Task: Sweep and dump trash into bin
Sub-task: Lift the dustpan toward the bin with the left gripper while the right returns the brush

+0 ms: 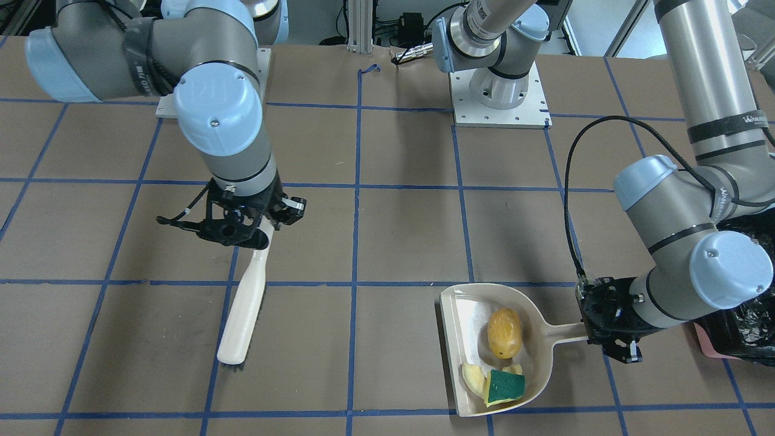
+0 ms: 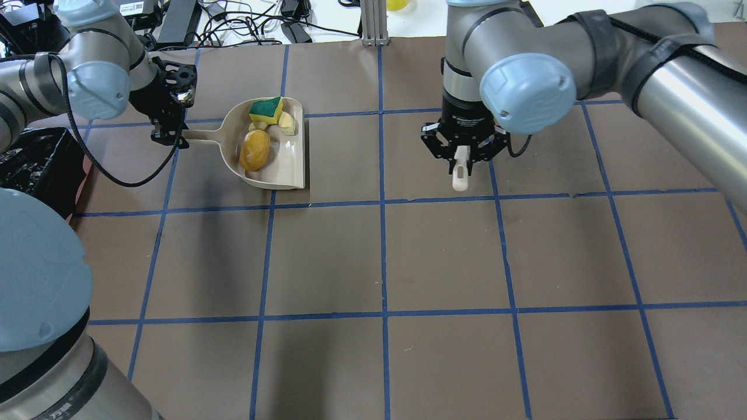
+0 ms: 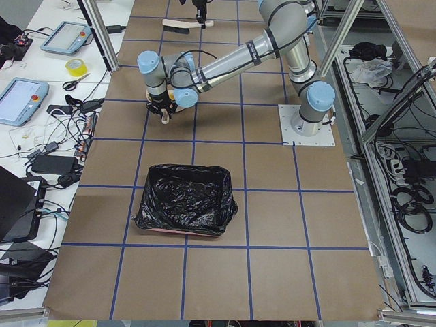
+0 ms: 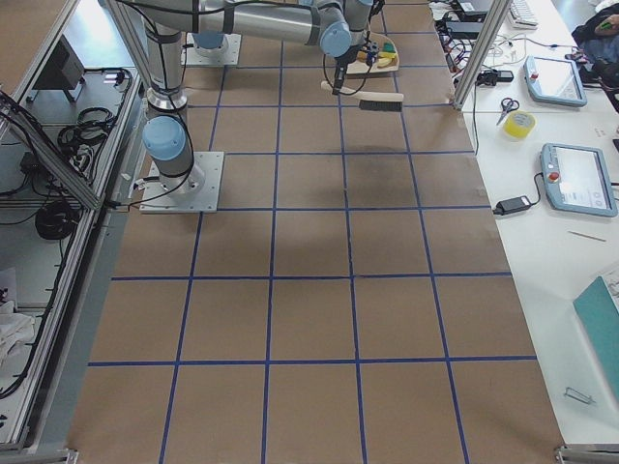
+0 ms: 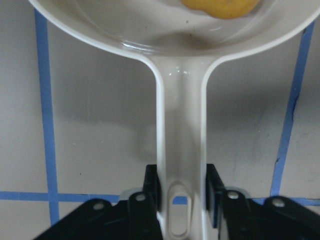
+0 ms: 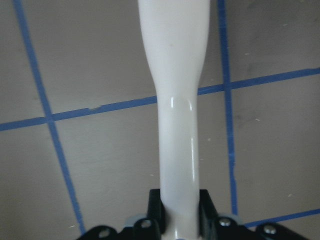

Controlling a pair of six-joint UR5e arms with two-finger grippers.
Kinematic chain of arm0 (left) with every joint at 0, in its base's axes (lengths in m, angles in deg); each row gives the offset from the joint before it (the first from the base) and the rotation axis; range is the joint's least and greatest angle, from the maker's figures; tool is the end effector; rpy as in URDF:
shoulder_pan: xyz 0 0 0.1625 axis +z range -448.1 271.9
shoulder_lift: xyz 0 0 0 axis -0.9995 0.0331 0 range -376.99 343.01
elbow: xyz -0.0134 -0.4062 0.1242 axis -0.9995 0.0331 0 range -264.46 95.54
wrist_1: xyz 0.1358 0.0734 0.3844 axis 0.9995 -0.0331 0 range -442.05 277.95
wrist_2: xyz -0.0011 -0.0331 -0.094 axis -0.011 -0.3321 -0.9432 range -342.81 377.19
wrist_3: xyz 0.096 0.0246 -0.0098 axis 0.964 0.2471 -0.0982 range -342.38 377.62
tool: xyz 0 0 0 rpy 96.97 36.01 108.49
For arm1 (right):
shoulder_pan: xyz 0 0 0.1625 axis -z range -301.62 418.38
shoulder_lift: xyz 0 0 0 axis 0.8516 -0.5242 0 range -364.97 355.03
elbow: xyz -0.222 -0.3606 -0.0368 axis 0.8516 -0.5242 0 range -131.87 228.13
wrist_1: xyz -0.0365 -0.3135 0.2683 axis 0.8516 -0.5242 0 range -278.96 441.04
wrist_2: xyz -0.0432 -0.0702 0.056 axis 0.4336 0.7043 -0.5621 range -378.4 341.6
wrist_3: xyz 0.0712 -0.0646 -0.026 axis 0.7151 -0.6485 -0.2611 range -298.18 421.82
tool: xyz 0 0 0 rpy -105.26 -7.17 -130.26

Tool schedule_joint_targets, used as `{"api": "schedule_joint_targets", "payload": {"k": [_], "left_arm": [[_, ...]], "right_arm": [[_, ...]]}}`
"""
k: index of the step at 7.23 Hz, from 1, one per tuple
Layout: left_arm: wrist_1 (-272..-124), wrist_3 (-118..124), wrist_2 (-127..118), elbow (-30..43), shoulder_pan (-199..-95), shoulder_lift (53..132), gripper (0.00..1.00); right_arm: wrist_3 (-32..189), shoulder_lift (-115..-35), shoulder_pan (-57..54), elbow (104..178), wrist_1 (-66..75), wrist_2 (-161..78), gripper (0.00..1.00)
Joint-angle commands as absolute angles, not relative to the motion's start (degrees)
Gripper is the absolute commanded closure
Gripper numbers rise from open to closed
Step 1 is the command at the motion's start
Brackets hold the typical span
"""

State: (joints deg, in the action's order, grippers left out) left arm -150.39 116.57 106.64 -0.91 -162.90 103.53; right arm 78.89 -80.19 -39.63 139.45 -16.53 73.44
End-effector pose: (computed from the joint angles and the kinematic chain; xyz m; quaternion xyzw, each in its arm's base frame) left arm 0.0459 -0.6811 0.2649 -0.6673 -0.7445 -0.0074 0.0203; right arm 0.2081 -0.5454 0.3515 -0.0776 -0.9941 -0.0692 0.0318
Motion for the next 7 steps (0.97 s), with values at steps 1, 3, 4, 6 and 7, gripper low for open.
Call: {"api": "schedule_joint_targets", "payload": {"k": [1, 3, 4, 6, 7], "left_arm": [[-153.7, 117.6, 104.3, -1.8, -158.4, 101.5, 0.93], [-159.4, 120.1, 104.4, -4.3, -154.7, 98.5, 0.95], [-163.2, 123.5, 104.2, -7.1, -151.5, 98.1, 0.95], [-169.3, 132.7, 104.4, -15.1, -145.0, 98.9, 0.96], [-172.2, 136.8, 104.4, -18.5, -141.4, 99.6, 0.96]], "right_arm": [[64.3, -81.6, -28.9, 142.7, -17.0, 75.6, 1.0], [57.2, -82.1, -24.7, 143.2, -16.3, 76.0, 1.0], [54.5, -82.3, -22.6, 143.8, -16.5, 76.1, 1.0], [45.8, -82.1, -14.4, 144.8, -17.4, 75.9, 1.0], [42.5, -82.1, -11.7, 147.2, -20.8, 75.6, 1.0]]}}
